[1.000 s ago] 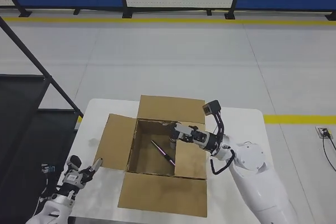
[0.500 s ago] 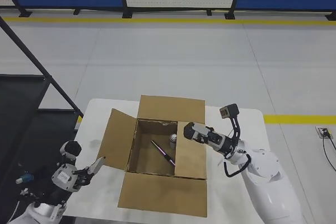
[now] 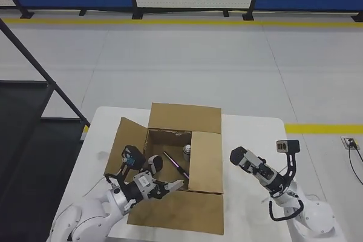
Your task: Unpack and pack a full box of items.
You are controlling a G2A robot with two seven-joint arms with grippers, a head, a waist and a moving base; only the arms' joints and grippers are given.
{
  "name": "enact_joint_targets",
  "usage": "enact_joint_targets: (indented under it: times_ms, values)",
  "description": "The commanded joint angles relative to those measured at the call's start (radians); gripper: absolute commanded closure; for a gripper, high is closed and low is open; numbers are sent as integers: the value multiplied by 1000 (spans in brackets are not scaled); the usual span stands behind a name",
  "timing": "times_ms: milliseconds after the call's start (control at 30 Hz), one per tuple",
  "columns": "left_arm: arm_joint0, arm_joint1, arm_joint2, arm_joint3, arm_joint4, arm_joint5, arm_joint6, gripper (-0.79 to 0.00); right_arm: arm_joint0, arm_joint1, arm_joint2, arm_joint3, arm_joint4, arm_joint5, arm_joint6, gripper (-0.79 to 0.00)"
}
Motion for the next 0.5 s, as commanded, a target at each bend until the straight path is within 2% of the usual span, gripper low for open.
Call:
enact_joint_targets:
  times_ms: [0,200,267,367,467]
  values:
    - [4,0,-2,-2,4,-1,9,-785,1,0,0,1,1,-2,2,-785]
    - [4,0,-2,-2,4,-1,9,-785,1,0,1,1,-6,0,-6,-785]
    - [7,-2,5,27,-39,25,11,-785,-3,-1,-13,-26,-27,-24,-36,-785]
    - [-42,-9,42,85,-107,67,-23,-785,-17,2,-6,-43,-6,-66,-42,-785]
    - [-132,-19,104,187,-165,78,-87,-785,-41,6,17,-65,-3,-82,-53,-785]
